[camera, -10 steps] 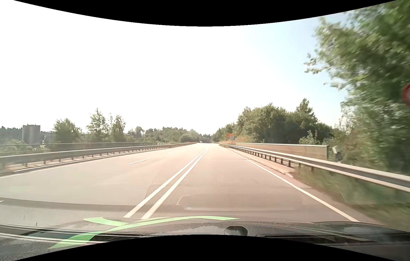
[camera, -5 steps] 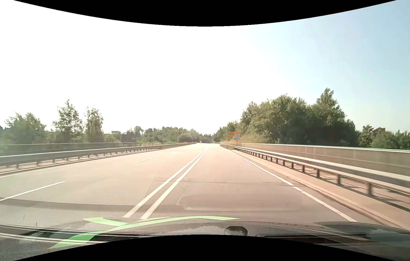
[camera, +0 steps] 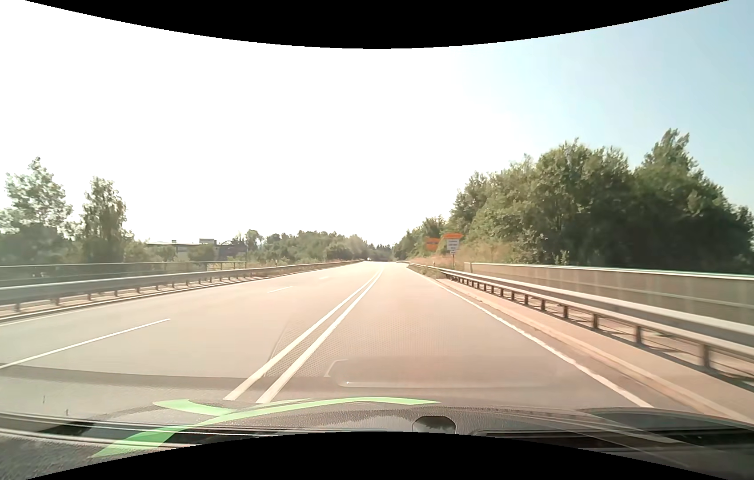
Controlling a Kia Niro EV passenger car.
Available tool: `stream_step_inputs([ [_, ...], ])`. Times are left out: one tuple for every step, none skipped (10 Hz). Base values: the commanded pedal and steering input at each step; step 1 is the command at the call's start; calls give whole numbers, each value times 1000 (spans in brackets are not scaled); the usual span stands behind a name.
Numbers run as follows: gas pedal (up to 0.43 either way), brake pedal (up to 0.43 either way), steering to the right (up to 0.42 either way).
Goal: Follow the waypoints while adhering to traffic rules and regulations
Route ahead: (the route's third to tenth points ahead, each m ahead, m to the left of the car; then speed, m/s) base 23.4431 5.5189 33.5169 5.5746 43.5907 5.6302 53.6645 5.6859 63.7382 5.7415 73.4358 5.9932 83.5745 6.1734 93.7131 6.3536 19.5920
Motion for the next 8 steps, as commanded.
stream_step_inputs([
  [98,0,-4],
  [98,0,-4],
  [110,0,-3],
  [110,0,-3],
  [110,0,-3],
  [98,0,-3],
  [87,0,-3],
  [87,0,-3],
])
